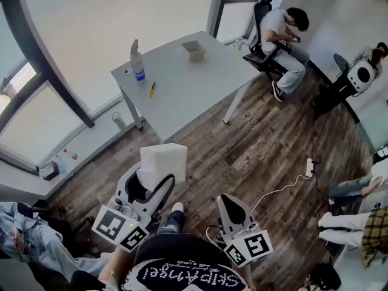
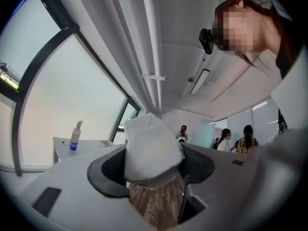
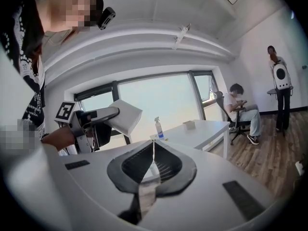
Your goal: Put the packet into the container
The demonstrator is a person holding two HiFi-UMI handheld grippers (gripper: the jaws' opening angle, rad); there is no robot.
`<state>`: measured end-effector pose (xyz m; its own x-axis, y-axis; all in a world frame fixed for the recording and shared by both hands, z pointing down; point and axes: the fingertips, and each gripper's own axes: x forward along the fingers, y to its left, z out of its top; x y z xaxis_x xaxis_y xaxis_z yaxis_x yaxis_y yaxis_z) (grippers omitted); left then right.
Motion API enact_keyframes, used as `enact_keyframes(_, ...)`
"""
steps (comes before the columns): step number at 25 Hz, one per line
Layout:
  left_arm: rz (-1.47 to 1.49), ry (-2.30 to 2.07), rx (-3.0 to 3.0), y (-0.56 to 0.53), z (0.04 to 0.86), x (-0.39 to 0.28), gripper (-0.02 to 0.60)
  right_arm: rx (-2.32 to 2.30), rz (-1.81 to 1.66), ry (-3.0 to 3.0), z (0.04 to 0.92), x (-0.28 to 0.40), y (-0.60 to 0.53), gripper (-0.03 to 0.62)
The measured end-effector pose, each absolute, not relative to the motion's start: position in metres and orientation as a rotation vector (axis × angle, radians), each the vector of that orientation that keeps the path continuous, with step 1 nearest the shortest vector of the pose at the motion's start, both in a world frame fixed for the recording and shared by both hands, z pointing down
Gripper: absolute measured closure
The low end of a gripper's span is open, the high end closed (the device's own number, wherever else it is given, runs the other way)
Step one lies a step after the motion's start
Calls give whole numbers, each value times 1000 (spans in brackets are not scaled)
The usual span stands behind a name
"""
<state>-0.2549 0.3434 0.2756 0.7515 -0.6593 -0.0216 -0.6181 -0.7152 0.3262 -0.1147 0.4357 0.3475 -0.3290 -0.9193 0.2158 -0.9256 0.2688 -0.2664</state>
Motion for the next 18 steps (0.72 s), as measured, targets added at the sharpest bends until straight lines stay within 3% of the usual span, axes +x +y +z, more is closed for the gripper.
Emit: enact_keyframes(18,-198,-909,2686,289,280,-242,293,1912,528,-2406,356,-106,388,579)
